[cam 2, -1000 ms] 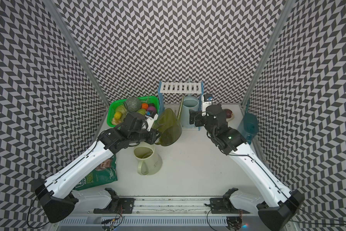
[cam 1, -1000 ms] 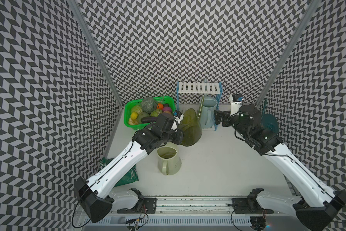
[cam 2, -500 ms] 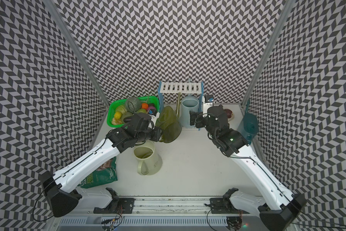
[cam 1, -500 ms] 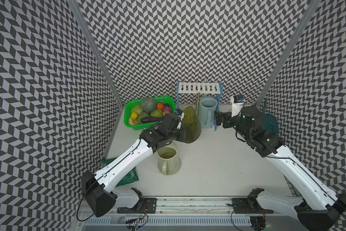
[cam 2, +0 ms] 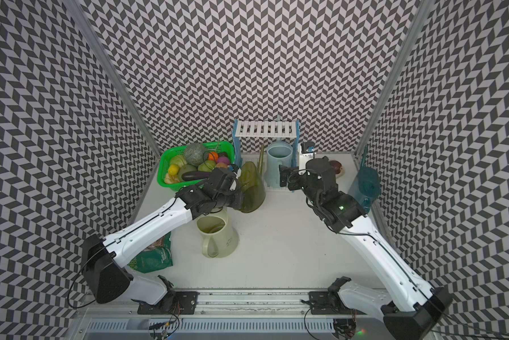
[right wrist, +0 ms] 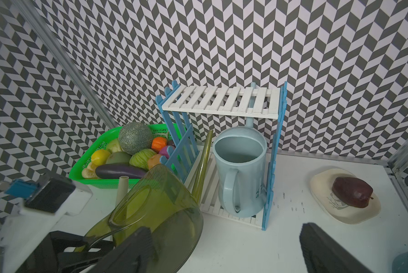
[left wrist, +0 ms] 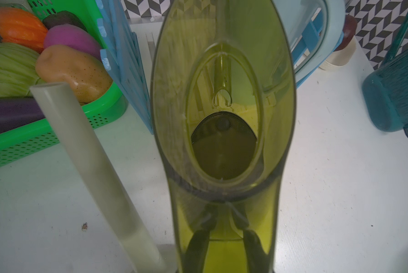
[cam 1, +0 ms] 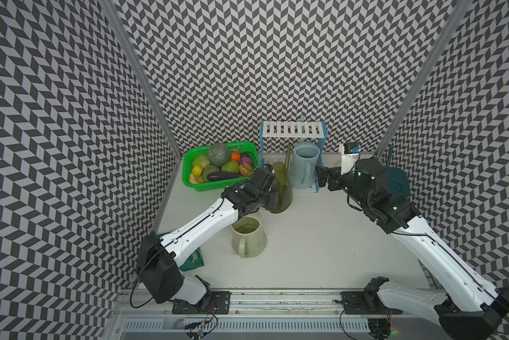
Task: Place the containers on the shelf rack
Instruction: 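Place the container on the shelf.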
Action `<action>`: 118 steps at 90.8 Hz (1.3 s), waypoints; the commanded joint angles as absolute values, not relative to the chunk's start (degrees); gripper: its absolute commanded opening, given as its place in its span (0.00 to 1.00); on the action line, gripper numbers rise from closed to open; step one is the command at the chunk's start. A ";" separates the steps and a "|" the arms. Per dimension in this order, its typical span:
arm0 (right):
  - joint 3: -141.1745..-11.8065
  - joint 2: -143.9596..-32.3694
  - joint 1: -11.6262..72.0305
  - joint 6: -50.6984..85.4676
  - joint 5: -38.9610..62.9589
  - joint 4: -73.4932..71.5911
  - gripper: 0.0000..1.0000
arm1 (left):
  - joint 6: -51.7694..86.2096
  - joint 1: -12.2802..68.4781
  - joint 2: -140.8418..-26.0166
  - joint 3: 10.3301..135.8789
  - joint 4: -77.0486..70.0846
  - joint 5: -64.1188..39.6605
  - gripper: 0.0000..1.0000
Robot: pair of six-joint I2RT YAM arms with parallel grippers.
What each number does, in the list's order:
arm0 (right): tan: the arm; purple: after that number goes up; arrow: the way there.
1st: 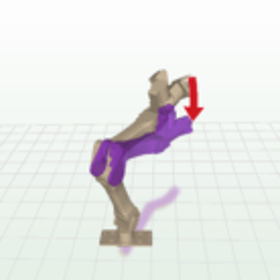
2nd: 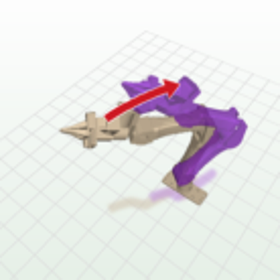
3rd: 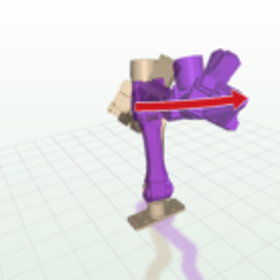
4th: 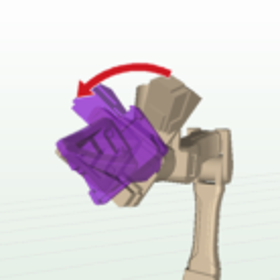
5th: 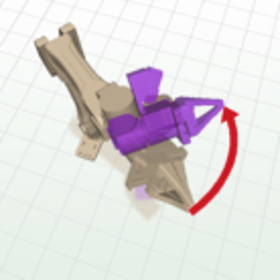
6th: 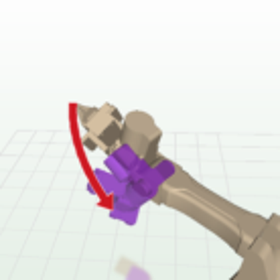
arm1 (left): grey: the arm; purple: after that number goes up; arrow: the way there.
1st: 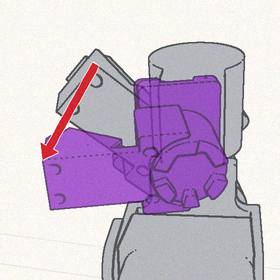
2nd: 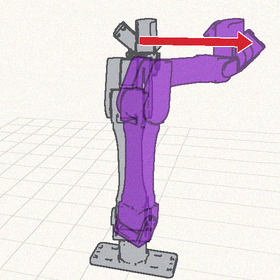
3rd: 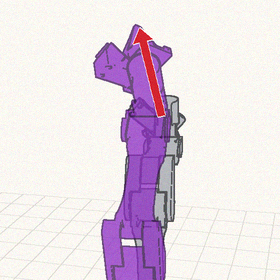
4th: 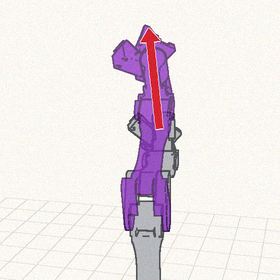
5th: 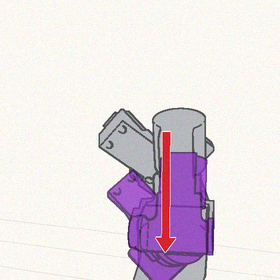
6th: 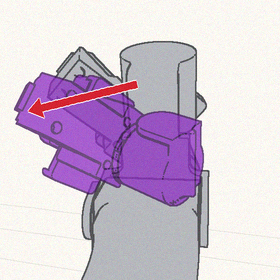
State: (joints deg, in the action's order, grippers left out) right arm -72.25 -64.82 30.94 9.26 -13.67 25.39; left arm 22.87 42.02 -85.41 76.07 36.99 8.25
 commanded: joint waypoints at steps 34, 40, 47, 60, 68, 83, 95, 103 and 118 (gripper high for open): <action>-71.54 -63.08 30.67 9.60 -11.54 23.37 1.00 | 22.12 42.16 -97.63 86.96 27.19 19.72 0.12; -71.47 -63.06 30.67 9.52 -11.45 23.38 1.00 | 22.28 41.89 -99.38 87.90 26.38 20.10 0.13; -71.41 -62.97 30.67 9.46 -11.36 23.38 1.00 | 22.24 41.62 -101.37 88.77 25.34 20.59 0.12; -71.37 -62.84 30.67 9.19 -11.31 23.53 1.00 | 21.50 40.72 -104.48 89.68 22.35 22.64 0.12; -71.37 -62.69 30.67 9.06 -11.34 23.88 1.00 | 21.18 39.98 -106.57 90.85 21.51 23.93 0.12; -70.98 -62.16 30.67 8.89 -11.45 23.86 1.00 | 21.74 38.02 -110.82 93.23 20.80 24.41 0.12; -70.68 -62.14 30.67 8.97 -11.31 23.88 1.00 | 22.03 37.21 -113.87 95.49 20.65 24.86 0.12; -70.45 -62.14 30.67 9.01 -11.27 23.85 1.00 | 22.03 37.02 -115.40 96.83 20.49 25.17 0.12; -70.31 -62.22 30.67 9.06 -11.29 23.91 1.00 | 21.91 36.72 -117.46 98.74 19.54 25.39 0.12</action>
State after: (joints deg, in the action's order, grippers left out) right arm -70.74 -63.18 30.94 9.26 -11.70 25.45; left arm 22.00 36.62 -116.77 95.42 24.03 23.46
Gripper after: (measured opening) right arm 0.996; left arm 0.270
